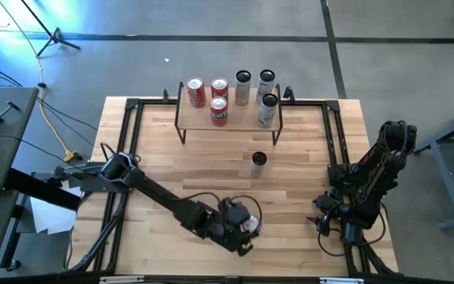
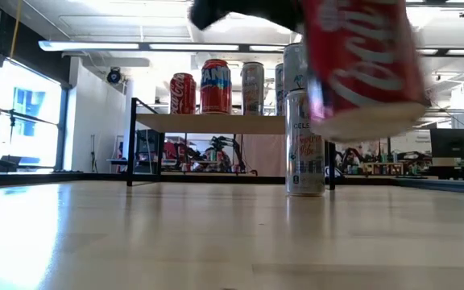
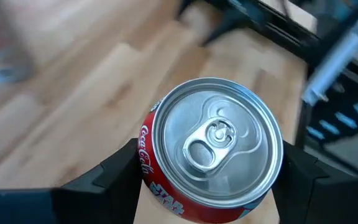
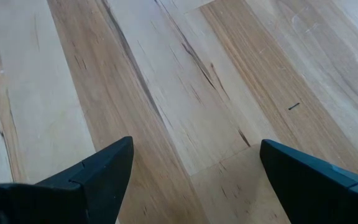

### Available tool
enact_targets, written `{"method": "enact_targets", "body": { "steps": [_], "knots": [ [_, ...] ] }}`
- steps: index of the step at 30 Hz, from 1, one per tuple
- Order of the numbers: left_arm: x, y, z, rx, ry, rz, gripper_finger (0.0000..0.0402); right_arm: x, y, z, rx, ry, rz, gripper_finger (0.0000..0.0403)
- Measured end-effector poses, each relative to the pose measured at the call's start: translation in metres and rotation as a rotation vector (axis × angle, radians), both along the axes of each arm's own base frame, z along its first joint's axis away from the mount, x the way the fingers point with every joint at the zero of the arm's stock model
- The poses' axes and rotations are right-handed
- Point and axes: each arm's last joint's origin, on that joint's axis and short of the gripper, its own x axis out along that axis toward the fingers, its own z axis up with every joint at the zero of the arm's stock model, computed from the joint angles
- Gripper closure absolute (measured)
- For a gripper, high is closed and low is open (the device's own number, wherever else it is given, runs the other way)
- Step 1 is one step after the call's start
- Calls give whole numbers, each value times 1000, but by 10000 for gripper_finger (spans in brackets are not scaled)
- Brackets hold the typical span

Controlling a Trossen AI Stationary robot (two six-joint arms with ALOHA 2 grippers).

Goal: Place canned beverage on shelf
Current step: Put the red white soda can on the shelf aligned with the red white soda can

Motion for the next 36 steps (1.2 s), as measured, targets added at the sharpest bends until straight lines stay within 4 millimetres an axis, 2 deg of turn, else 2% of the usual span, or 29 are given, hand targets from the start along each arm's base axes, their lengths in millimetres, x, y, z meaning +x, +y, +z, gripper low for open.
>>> {"method": "enact_targets", "body": {
  "steps": [7, 13, 19, 26, 31, 36],
  "knots": [
    [-20, 26, 33, 1, -12, 210, 160, 0, 0, 0, 0, 1, 0, 64],
    [-51, 49, 63, 72, 19, 336, 160, 0, 0, 0, 0, 1, 0, 64],
    [-84, 79, 93, 129, 99, 400, 160, 0, 0, 0, 0, 1, 0, 64],
    [-111, 119, 121, 260, 150, 439, 160, 0, 0, 0, 0, -1, 0, 64],
    [-129, 142, 125, 342, 159, 488, 160, 0, 0, 0, 0, -2, 0, 64],
    [-148, 158, 111, 395, 155, 540, 160, 0, 0, 0, 0, -2, 0, 64]
  ]
}}
